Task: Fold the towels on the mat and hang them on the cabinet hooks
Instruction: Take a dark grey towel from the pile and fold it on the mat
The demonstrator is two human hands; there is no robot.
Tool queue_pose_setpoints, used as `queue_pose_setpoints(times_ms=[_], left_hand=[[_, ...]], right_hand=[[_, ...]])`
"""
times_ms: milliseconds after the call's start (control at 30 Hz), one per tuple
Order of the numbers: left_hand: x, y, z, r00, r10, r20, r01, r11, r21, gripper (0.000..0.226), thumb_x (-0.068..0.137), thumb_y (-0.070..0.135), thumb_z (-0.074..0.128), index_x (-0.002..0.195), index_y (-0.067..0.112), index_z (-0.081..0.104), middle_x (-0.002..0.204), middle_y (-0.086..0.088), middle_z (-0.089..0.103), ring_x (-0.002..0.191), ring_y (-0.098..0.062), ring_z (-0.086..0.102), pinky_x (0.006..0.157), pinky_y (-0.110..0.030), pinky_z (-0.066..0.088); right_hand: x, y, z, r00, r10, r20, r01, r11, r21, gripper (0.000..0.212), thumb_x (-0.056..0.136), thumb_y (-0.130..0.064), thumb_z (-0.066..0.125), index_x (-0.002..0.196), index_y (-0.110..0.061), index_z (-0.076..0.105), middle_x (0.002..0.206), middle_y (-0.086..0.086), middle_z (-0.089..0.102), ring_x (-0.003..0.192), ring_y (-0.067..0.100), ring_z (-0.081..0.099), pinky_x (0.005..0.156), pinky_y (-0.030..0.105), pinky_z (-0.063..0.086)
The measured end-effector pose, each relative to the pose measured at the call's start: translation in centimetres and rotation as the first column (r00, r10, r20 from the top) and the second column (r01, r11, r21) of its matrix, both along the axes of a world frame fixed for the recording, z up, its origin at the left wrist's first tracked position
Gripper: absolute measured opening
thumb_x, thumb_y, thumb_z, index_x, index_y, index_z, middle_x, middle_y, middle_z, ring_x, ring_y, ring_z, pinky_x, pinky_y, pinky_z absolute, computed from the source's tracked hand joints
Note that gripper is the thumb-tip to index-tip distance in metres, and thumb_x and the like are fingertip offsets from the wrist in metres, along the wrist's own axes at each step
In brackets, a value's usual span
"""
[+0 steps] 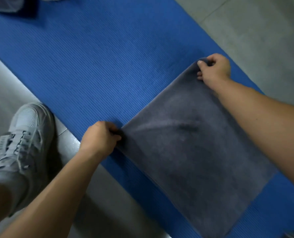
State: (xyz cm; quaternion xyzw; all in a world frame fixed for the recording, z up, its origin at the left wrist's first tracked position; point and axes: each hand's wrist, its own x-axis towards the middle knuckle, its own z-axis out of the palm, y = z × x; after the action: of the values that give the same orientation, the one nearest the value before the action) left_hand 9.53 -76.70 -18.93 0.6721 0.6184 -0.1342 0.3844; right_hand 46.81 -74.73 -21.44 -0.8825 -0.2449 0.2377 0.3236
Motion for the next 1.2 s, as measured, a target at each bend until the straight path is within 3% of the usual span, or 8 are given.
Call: queue_pose_setpoints(times_ms=[133, 300, 500, 700, 833, 967, 1100, 1200], left_hand=[[-1.1, 2.2, 0.0, 0.978, 0.191, 0.089, -0.208, 0.942, 0.264, 0.009, 0.090, 0.020, 0.066, 0.092, 0.022, 0.074, 0.089, -0.003, 0.071, 0.091, -0.032, 0.066, 0.073, -0.032, 0.043], [-1.8, 2.6, -0.1, 0.904, 0.251, 0.347, -0.343, 0.910, 0.234, 0.018, 0.090, 0.032, 0.067, 0.078, 0.020, 0.061, 0.069, 0.004, 0.065, 0.070, -0.024, 0.063, 0.066, -0.040, 0.053], [-0.1, -2.8, 0.8, 0.811, -0.195, 0.551, 0.054, 0.964, 0.261, 0.021, 0.082, 0.044, 0.069, 0.078, 0.024, 0.067, 0.074, 0.012, 0.064, 0.070, -0.006, 0.062, 0.067, -0.032, 0.052], [3.9, -9.6, 1.6, 0.574, -0.613, 0.543, 0.462, 0.790, 0.403, 0.013, 0.086, 0.039, 0.072, 0.083, 0.028, 0.072, 0.077, 0.014, 0.066, 0.075, -0.004, 0.062, 0.070, -0.022, 0.046], [5.1, -14.3, 1.1, 0.473, -0.676, 0.565, 0.559, 0.726, 0.400, 0.009, 0.088, 0.037, 0.074, 0.085, 0.029, 0.071, 0.080, 0.016, 0.066, 0.077, -0.002, 0.061, 0.075, -0.014, 0.037], [6.0, -18.9, 0.2, 0.434, -0.723, 0.537, 0.605, 0.676, 0.421, 0.013, 0.086, 0.041, 0.071, 0.084, 0.029, 0.070, 0.077, 0.015, 0.064, 0.075, -0.003, 0.058, 0.072, -0.025, 0.047], [7.1, -22.6, -0.8, 0.488, -0.740, 0.462, 0.616, 0.667, 0.419, 0.016, 0.085, 0.046, 0.067, 0.080, 0.031, 0.072, 0.075, 0.016, 0.067, 0.071, -0.005, 0.059, 0.075, -0.031, 0.048], [7.4, -24.0, -1.9, 0.541, -0.766, 0.348, 0.641, 0.643, 0.418, 0.020, 0.082, 0.049, 0.063, 0.074, 0.033, 0.073, 0.071, 0.016, 0.066, 0.066, -0.004, 0.058, 0.077, -0.030, 0.042]], right_hand=[[-1.2, 4.4, 1.1, 0.987, -0.070, -0.146, 0.096, 0.979, 0.182, 0.004, 0.094, -0.015, 0.065, 0.094, -0.013, 0.061, 0.086, 0.004, 0.066, 0.059, 0.005, 0.067, 0.059, 0.020, 0.057], [-2.4, 7.5, 2.3, 0.950, -0.087, -0.299, 0.181, 0.935, 0.304, 0.025, 0.085, -0.027, 0.077, 0.086, -0.017, 0.053, 0.084, 0.004, 0.063, 0.065, 0.014, 0.068, 0.064, 0.031, 0.062], [-0.9, 2.6, 3.7, 0.863, -0.253, -0.436, 0.404, 0.865, 0.298, 0.031, 0.085, -0.019, 0.076, 0.095, -0.017, 0.046, 0.098, 0.008, 0.057, 0.082, 0.017, 0.062, 0.065, 0.035, 0.063], [4.7, -8.7, 4.5, 0.919, -0.319, -0.234, 0.349, 0.931, 0.102, 0.036, 0.080, 0.000, 0.069, 0.104, -0.024, 0.058, 0.089, 0.003, 0.061, 0.069, 0.013, 0.062, 0.054, 0.021, 0.052], [8.1, -16.5, 4.3, 0.927, -0.334, -0.172, 0.346, 0.937, 0.044, 0.028, 0.082, -0.001, 0.069, 0.085, -0.027, 0.060, 0.085, -0.001, 0.061, 0.082, 0.020, 0.063, 0.076, 0.034, 0.055], [9.1, -22.4, 3.5, 0.912, -0.404, -0.074, 0.408, 0.912, 0.044, 0.030, 0.084, 0.004, 0.055, 0.081, -0.025, 0.063, 0.080, -0.007, 0.061, 0.071, 0.006, 0.059, 0.063, 0.016, 0.050], [9.2, -25.9, 2.1, 0.899, -0.438, -0.005, 0.438, 0.899, -0.001, 0.038, 0.082, 0.008, 0.050, 0.070, -0.026, 0.063, 0.073, -0.011, 0.061, 0.055, -0.006, 0.054, 0.056, 0.015, 0.047], [8.6, -27.4, 1.3, 0.924, -0.379, 0.046, 0.381, 0.921, -0.082, 0.041, 0.086, 0.006, 0.042, 0.080, -0.023, 0.071, 0.083, -0.013, 0.066, 0.076, 0.001, 0.061, 0.070, 0.013, 0.050]])
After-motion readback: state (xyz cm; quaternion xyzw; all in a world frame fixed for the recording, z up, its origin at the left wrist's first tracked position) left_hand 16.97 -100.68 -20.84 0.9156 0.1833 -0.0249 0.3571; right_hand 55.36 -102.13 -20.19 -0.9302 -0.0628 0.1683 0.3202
